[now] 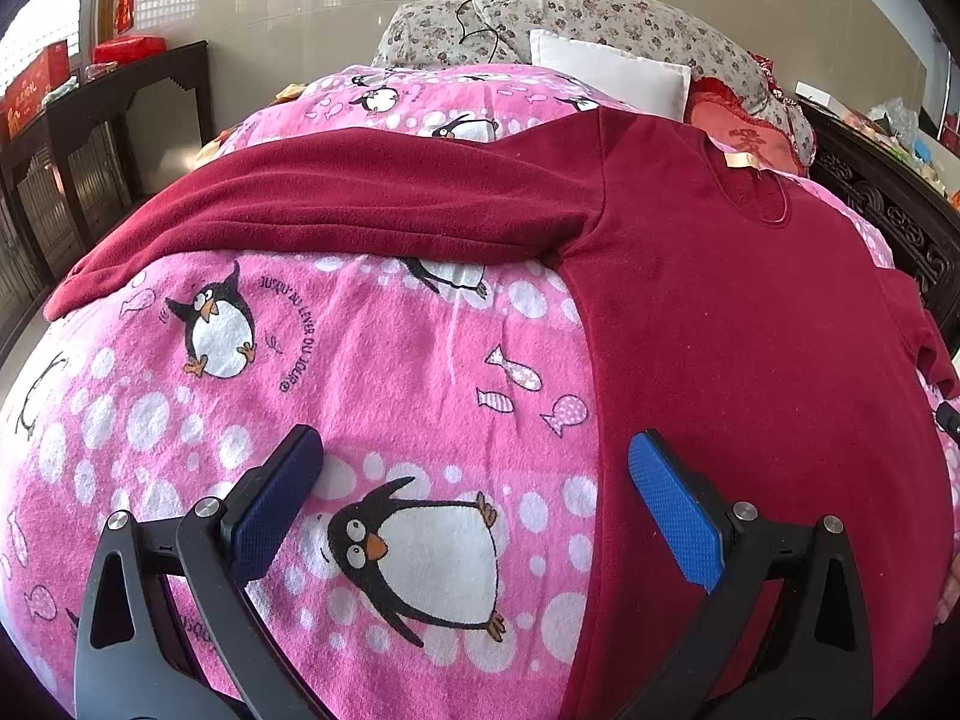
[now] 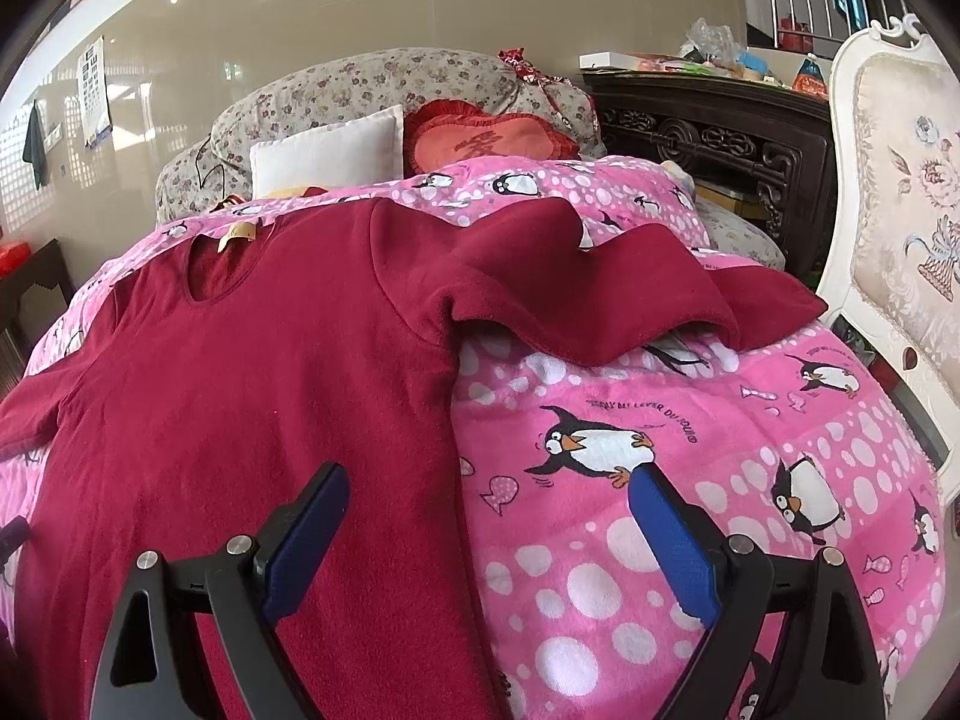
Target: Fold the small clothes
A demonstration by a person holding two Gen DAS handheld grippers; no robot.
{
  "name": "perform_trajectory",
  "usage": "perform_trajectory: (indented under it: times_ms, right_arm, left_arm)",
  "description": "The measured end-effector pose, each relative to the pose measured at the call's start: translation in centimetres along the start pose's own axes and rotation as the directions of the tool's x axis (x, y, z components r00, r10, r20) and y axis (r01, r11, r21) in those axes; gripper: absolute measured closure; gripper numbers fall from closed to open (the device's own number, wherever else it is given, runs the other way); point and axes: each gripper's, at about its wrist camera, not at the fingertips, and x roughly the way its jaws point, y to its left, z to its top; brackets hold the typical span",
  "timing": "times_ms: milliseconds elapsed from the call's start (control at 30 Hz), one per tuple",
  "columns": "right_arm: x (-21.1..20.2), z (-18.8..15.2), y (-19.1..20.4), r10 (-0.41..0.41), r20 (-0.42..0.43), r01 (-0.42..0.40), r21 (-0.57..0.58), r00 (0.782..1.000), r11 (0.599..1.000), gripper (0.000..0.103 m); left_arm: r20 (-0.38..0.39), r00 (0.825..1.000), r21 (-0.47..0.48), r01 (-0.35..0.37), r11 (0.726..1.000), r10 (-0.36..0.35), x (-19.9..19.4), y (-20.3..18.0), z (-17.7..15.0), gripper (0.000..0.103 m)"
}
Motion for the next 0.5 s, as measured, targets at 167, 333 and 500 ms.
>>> perform_trajectory:
  times_ms: [167, 333, 500]
  right_arm:
    - [-0.01, 0.00, -0.03, -0.001, 0.000, 0.001, -0.003, 1.000, 1.000, 0.010]
    - [-0.02, -0.01, 0.06, 0.000, -0.001, 0.000, -0.002, 1.000, 1.000, 0.010]
    - [-0.03, -0.01, 0.12, -0.001, 0.002, 0.001, -0.005, 1.000, 1.000, 0.010]
  left_arm:
    - [0.000, 1.000, -0.001, 0.001, 1.000, -0.001, 0.00, 0.01, 0.01, 0.001]
    - [0.000, 1.000, -0.001, 0.002, 1.000, -0.002, -0.02, 0.01, 0.00, 0.000]
    - [0.000, 1.000, 0.000, 0.000, 1.000, 0.000, 0.00, 0.03, 0.05, 0.000]
